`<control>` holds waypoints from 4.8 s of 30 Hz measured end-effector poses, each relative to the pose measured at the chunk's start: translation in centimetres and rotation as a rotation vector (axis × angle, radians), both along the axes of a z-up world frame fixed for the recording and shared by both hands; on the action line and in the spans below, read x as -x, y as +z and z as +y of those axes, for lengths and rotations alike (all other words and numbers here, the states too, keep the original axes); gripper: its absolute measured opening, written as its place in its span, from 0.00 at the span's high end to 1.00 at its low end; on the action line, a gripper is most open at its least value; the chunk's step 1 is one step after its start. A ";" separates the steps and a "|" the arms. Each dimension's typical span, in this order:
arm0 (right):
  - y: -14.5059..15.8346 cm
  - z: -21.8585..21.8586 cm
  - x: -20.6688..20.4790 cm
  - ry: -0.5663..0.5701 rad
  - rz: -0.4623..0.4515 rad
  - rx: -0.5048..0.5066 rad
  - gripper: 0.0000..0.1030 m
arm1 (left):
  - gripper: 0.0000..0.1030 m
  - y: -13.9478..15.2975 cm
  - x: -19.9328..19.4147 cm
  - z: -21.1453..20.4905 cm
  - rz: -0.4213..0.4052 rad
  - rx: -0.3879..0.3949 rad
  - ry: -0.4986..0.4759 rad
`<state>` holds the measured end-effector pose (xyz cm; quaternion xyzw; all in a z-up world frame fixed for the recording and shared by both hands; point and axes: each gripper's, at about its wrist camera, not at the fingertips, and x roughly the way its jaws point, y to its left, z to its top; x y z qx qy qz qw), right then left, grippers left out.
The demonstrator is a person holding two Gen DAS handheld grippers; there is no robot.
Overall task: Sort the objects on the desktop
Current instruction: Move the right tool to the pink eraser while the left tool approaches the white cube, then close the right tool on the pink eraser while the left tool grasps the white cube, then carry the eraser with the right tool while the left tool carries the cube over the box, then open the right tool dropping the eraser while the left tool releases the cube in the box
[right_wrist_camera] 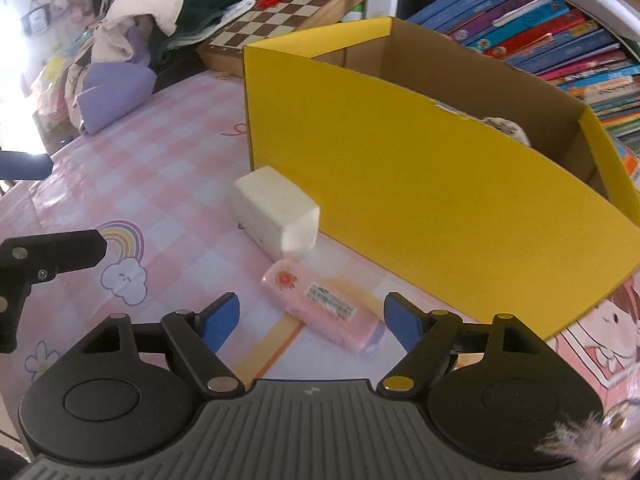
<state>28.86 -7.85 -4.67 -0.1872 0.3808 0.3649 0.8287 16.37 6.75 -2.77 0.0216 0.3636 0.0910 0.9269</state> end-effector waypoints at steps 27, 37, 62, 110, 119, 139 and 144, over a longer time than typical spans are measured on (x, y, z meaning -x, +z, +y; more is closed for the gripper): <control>0.2 -4.6 -1.3 -0.043 0.026 -0.028 0.76 | 0.08 -2.1 -7.5 -4.3 0.043 -0.015 -0.114; 0.1 -6.3 -1.7 -0.056 0.077 -0.029 0.72 | 0.09 -3.8 -10.6 -4.9 0.070 0.014 -0.098; 1.1 -7.6 -1.5 -0.061 0.061 -0.031 0.78 | 0.61 -2.5 -8.0 -3.7 0.085 0.123 -0.131; 13.5 -4.7 -12.3 -0.058 -0.185 -0.166 0.78 | 0.64 7.3 -17.5 -3.7 -0.138 -0.006 -0.342; 10.9 -1.7 -17.1 -0.070 -0.175 -0.053 0.77 | 0.64 5.7 -22.1 -3.3 -0.048 -0.033 -0.307; 7.1 -0.7 -20.6 -0.093 -0.075 0.048 0.77 | 0.62 2.8 -25.8 -4.1 0.128 -0.055 -0.336; 7.0 -0.9 -20.7 -0.099 -0.068 0.044 0.77 | 0.60 2.4 -25.8 -4.3 0.141 -0.063 -0.349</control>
